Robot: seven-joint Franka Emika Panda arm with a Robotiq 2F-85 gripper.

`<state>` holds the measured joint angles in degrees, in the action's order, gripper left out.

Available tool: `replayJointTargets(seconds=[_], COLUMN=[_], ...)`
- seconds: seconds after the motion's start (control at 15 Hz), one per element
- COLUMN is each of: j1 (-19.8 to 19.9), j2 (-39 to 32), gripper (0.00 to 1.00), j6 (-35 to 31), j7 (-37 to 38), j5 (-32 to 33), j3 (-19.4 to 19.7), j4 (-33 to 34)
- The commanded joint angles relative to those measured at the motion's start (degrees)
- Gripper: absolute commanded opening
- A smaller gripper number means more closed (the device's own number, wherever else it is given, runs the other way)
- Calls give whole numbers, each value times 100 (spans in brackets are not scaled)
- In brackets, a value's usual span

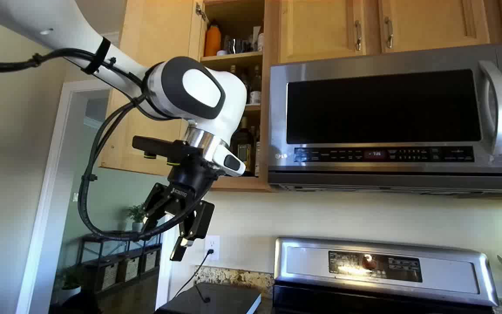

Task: Close the door of the top cabinet on the left

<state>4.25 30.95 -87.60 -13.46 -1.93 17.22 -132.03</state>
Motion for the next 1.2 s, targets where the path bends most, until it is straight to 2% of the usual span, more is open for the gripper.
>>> replayJointTargets(seconds=[0.0, 0.4, 0.8, 1.13], j1=[168, 164, 66, -81], j2=[-32, -4, 605, 1414], gripper=[100, 100, 100, 100], j6=[13, -1, -654, -1121], j7=[-71, -44, 21, 56], j5=[-57, -59, 10, -7], j3=[-131, -156, -638, -1064], j4=[12, -8, -332, -685])
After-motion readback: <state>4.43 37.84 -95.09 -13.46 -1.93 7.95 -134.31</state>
